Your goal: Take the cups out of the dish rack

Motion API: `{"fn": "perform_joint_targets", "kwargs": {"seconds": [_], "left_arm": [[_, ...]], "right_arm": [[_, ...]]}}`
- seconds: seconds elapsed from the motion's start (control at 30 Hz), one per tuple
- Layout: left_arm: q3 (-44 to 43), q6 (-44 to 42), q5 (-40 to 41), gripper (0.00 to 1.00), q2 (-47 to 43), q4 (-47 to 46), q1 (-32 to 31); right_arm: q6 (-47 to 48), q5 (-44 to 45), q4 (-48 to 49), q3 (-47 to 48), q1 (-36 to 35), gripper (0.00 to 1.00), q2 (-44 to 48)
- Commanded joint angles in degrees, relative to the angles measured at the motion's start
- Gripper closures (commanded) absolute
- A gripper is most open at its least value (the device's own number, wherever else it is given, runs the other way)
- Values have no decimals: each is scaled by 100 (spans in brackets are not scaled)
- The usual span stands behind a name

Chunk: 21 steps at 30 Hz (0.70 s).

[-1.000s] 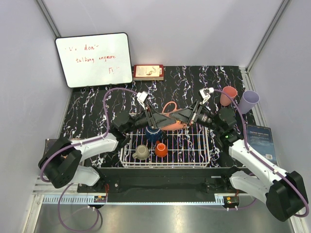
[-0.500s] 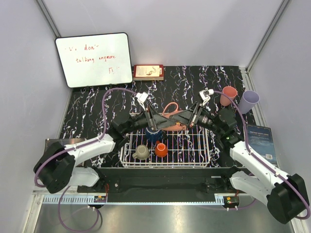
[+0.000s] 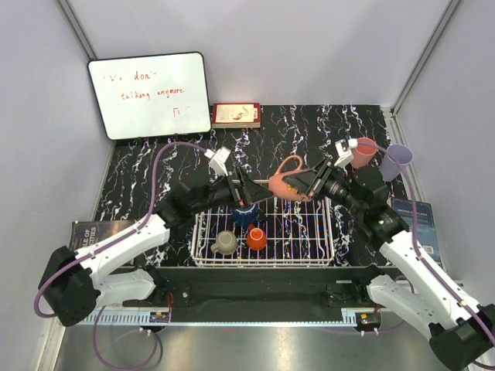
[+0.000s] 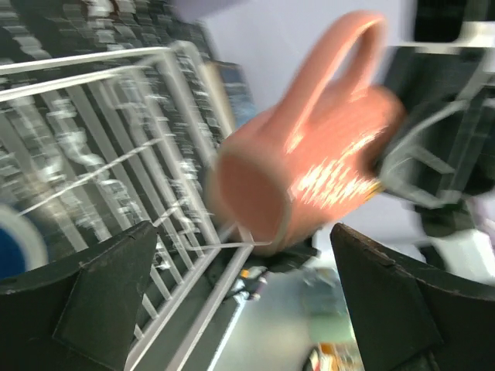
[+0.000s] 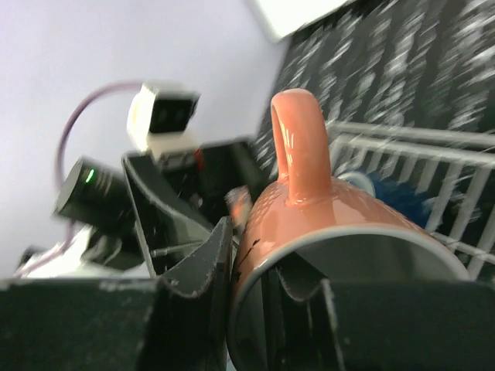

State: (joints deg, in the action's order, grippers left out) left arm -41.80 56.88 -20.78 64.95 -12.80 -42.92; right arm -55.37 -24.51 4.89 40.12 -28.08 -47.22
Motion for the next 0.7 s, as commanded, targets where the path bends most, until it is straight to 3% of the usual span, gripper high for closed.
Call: {"fn": "perform_joint_targets", "kwargs": {"seconds": [0.0, 0.1, 0.2, 0.3, 0.4, 0.67], "left_arm": [[-320, -274, 1241, 1, -604, 1417, 38], [-311, -327, 1856, 1, -965, 1910, 38], [-346, -318, 2323, 1, -1185, 2368, 38], [-486, -353, 2499, 1, -1213, 2843, 38], [-644, -476, 2596, 2, -1204, 3353, 38], [-680, -696, 2869, 2, -1467, 3802, 38]], "right_arm": [[1458, 2408, -2090, 1618, 13, 100, 4], [2021, 3807, -2972, 2409, 30, 100, -672], [2198, 4357, -3448, 3182, 274, 100, -1630], [1935, 3981, -3967, 4141, 889, 100, -2754], [2065, 4496, -4627, 5372, 927, 100, -4211], [2435, 4842, -5724, 7920, 971, 100, -6298]]}}
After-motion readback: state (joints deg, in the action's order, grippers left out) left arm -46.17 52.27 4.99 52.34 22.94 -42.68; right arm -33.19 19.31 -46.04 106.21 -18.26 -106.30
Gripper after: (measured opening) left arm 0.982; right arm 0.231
